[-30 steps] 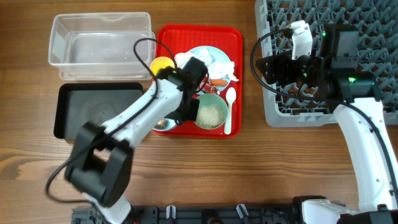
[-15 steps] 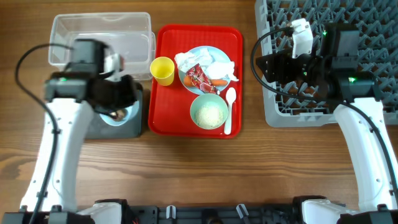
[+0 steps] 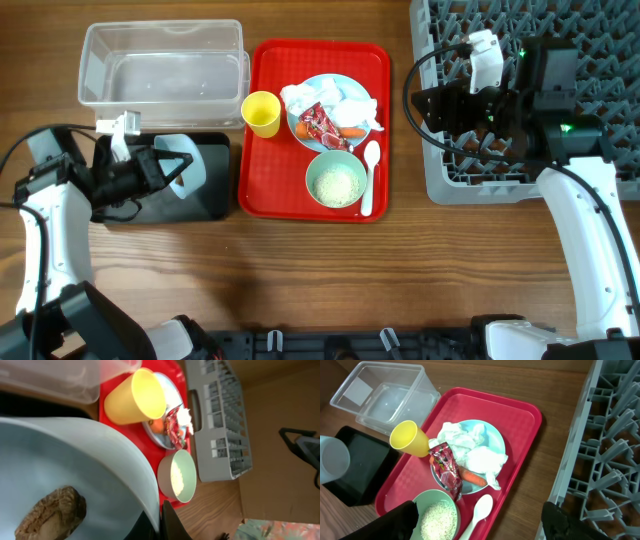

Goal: Sort waste into correct bins and load items into the dishwasher rack
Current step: 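Carry the lump to the black tray and open the left gripper, then move the left gripper back above the red tray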

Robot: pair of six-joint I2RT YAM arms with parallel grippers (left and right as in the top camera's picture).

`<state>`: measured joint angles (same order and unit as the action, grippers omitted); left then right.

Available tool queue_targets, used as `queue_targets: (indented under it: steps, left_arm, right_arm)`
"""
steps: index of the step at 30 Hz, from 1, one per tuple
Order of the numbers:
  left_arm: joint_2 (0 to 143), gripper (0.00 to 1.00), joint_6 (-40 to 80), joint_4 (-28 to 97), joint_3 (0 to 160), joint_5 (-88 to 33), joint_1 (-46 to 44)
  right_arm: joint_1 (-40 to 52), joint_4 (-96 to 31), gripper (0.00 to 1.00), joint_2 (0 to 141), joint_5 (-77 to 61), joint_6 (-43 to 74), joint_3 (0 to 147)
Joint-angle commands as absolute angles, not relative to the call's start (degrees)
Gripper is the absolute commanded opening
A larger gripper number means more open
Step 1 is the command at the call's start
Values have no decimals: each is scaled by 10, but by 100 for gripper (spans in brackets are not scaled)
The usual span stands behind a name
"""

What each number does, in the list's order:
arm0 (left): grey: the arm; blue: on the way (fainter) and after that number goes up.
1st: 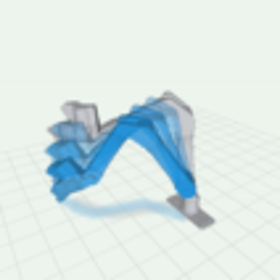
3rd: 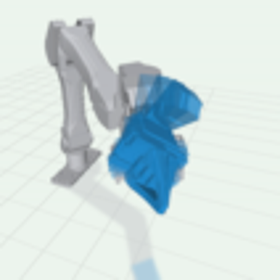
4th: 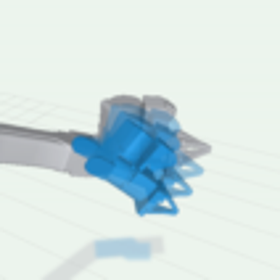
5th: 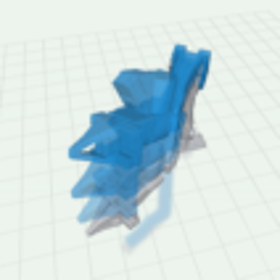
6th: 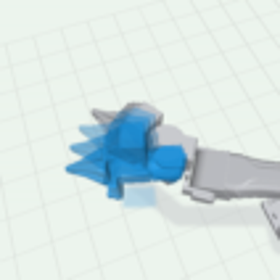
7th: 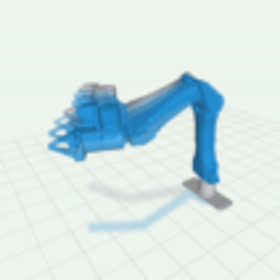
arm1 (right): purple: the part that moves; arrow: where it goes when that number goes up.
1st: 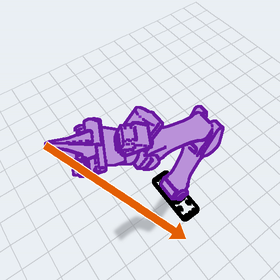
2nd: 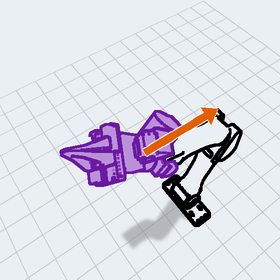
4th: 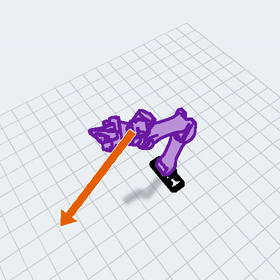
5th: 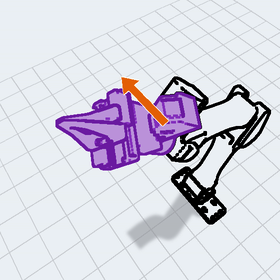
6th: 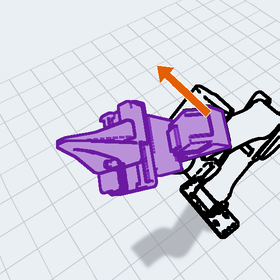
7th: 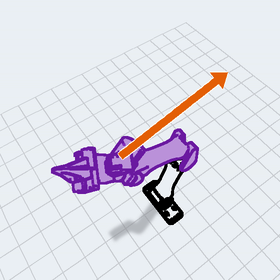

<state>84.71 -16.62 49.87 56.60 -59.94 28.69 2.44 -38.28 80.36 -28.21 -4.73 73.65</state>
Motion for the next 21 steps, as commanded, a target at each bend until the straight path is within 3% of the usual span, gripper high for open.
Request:
queue_targets:
  steps: [1, 21]
  left_arm:
    - [872, 4, -239, 473, 559, -658, 320]
    - [951, 4, -309, 432, 559, -858, 327]
  right_arm:
    - [26, -380, 82, 799, -278, -45, 745]
    - [26, -382, 82, 799, -278, -45, 745]
